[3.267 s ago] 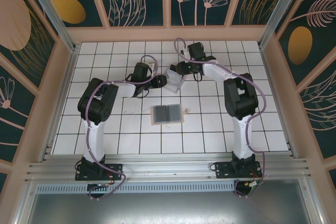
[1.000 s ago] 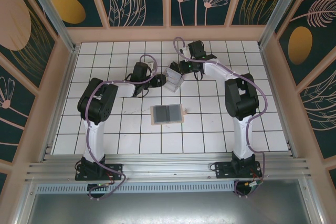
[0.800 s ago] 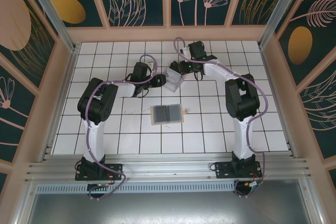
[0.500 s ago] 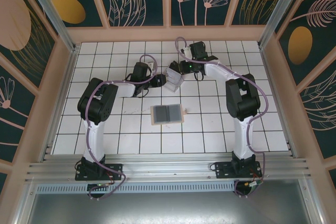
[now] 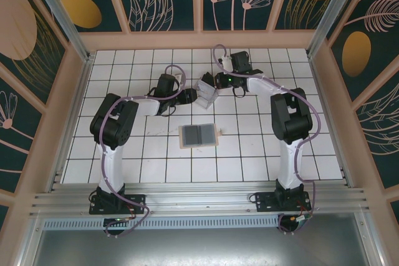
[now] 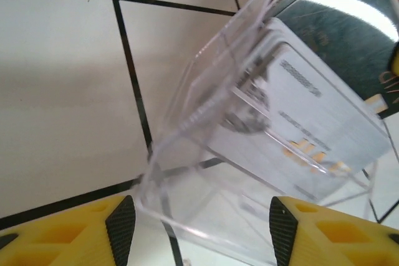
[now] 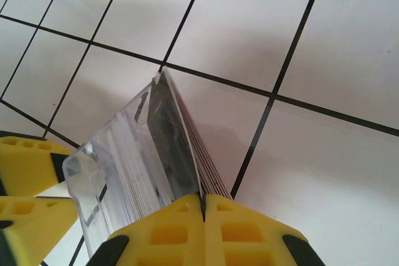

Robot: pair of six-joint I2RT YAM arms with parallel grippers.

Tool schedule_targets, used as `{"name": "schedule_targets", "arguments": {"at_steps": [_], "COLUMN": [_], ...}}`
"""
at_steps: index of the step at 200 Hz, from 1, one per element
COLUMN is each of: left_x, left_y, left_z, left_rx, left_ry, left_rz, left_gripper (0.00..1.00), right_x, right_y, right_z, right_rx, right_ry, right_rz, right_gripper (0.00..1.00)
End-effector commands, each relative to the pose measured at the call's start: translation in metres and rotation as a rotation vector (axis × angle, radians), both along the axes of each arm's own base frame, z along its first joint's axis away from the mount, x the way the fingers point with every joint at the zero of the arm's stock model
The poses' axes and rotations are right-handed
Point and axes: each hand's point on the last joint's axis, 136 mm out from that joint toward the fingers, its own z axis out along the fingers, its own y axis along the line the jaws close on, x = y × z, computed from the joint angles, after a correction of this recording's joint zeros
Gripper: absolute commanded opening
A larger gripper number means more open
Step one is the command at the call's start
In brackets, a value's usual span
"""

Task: Put the credit cards into the card holder
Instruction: Pick up the credit card from the storage box.

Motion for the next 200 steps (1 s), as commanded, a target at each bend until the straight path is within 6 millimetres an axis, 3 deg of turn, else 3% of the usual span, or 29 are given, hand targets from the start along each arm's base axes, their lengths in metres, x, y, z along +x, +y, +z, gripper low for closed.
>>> {"name": "schedule_targets", "arguments": {"at_steps": [1,25,47,98,147,200], "left_x": [-0.002,0.003,0.006,0.004,0.002,0.000], "left_y": [-0.005,-0.010,-0.012,-0.010,-0.008,-0.006], "left_z": [0.044,0.064,0.069,0.061,0.059,0.058], "left_rx": [-0.040,-0.061,-0.072,-0.072,-0.062,-0.049], "left_ry": [-0.037,-0.057,-0.064,-0.047,-0.047,-0.051], "left_rz": [-0.020,-0.030,-0.029,-0.023,-0.022,-0.015], "left_gripper": [0.62,0.62,0.62,0.62,0.62,0.62], "right_x": [-0.005,-0.008,-0.012,-0.016,-0.015,-0.020], "right_y": [-0.011,-0.009,-0.007,-0.002,0.004,0.002], "right_z": [0.004,0.006,0.008,0.022,0.028,0.061], "right_rx": [-0.035,-0.055,-0.066,-0.076,0.033,0.245], "right_ry": [-0.036,-0.087,-0.135,-0.225,-0.165,-0.128], "right_rz": [-0.008,0.000,0.017,0.034,0.048,0.067], "right_gripper": [0.03,0.03,0.03,0.02,0.03,0.03]}}
